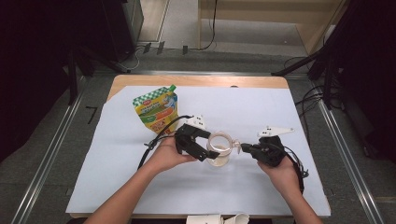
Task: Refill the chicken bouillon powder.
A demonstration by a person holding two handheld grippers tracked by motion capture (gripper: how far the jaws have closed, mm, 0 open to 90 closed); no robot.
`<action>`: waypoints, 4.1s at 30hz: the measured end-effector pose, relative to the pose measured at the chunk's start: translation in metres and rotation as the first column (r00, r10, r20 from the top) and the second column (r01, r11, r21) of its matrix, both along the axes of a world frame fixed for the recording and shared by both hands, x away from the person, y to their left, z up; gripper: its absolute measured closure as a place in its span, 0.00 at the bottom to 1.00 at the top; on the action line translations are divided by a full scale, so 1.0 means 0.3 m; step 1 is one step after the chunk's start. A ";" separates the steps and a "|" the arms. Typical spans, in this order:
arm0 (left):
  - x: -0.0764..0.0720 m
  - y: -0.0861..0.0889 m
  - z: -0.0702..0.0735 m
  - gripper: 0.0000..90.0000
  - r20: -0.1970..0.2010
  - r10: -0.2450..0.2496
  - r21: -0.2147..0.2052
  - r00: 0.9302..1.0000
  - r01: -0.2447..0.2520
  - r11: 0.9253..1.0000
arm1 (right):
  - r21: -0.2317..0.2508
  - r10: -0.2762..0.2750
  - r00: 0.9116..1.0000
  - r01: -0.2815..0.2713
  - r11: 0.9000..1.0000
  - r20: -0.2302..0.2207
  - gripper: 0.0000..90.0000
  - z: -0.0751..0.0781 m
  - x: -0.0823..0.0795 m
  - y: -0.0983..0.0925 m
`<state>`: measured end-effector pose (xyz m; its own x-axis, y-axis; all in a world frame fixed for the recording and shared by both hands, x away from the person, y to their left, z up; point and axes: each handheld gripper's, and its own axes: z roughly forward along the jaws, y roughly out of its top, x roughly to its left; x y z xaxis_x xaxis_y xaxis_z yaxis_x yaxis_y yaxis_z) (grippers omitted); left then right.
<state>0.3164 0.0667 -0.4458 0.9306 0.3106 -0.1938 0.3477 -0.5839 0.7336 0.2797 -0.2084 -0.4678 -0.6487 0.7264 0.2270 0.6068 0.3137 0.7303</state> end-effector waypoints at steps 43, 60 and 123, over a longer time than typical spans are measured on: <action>-0.008 -0.052 0.040 0.11 0.066 0.024 0.006 0.998 -0.024 1.000 | 0.001 -0.004 1.000 0.004 1.000 0.013 1.00 0.004 -0.004 0.006; 0.000 -0.071 0.090 0.15 0.043 0.017 -0.037 0.999 -0.015 0.999 | 0.002 -0.002 1.000 0.002 1.000 0.017 1.00 0.005 -0.008 0.007; -0.006 0.153 0.262 0.44 -0.036 0.078 -0.014 0.996 -0.078 0.997 | 0.058 0.267 0.958 -0.273 0.960 0.102 0.47 0.038 -0.250 0.253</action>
<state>0.3146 0.1126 -0.3672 0.8962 0.3785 -0.2313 0.4173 -0.5427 0.7289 0.2048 -0.1324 -0.4563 -0.8389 0.5056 0.2014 0.4358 0.4023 0.8051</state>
